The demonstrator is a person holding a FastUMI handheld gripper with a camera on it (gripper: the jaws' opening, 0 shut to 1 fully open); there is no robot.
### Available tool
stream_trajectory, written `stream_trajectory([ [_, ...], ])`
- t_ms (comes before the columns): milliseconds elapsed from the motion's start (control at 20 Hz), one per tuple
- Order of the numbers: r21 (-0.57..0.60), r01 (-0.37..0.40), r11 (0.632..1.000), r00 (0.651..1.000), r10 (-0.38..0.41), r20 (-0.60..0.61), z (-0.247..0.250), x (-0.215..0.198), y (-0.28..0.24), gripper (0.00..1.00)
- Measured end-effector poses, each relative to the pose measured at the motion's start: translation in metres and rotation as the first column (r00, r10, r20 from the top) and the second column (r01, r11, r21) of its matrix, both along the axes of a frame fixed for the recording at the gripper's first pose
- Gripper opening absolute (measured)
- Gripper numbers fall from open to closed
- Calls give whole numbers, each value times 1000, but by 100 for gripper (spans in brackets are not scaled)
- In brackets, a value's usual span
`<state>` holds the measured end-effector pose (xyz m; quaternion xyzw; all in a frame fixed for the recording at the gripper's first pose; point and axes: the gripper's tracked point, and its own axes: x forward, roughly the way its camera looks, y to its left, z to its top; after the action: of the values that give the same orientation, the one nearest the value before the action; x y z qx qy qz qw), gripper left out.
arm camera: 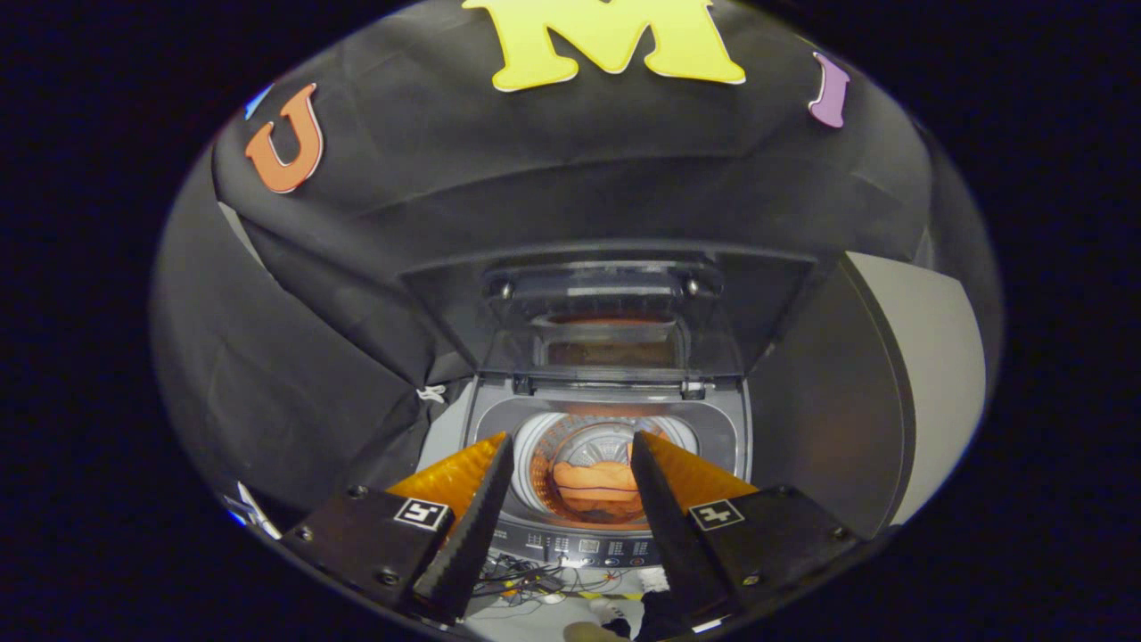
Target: Put the clothes into the washing machine and then close the washing machine lid.
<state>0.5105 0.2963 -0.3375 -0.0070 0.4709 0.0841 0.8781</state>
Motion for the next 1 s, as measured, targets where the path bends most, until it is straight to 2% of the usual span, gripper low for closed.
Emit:
stream_trajectory([
  [400,-24,27,999,995,-25,100,53,81,-4,84],
  [600,-37,33,999,996,-29,82,44,122,3,84],
  [900,-58,45,997,996,-40,81,43,134,13,84],
  [1000,-77,24,997,994,-15,111,50,142,15,84],
])
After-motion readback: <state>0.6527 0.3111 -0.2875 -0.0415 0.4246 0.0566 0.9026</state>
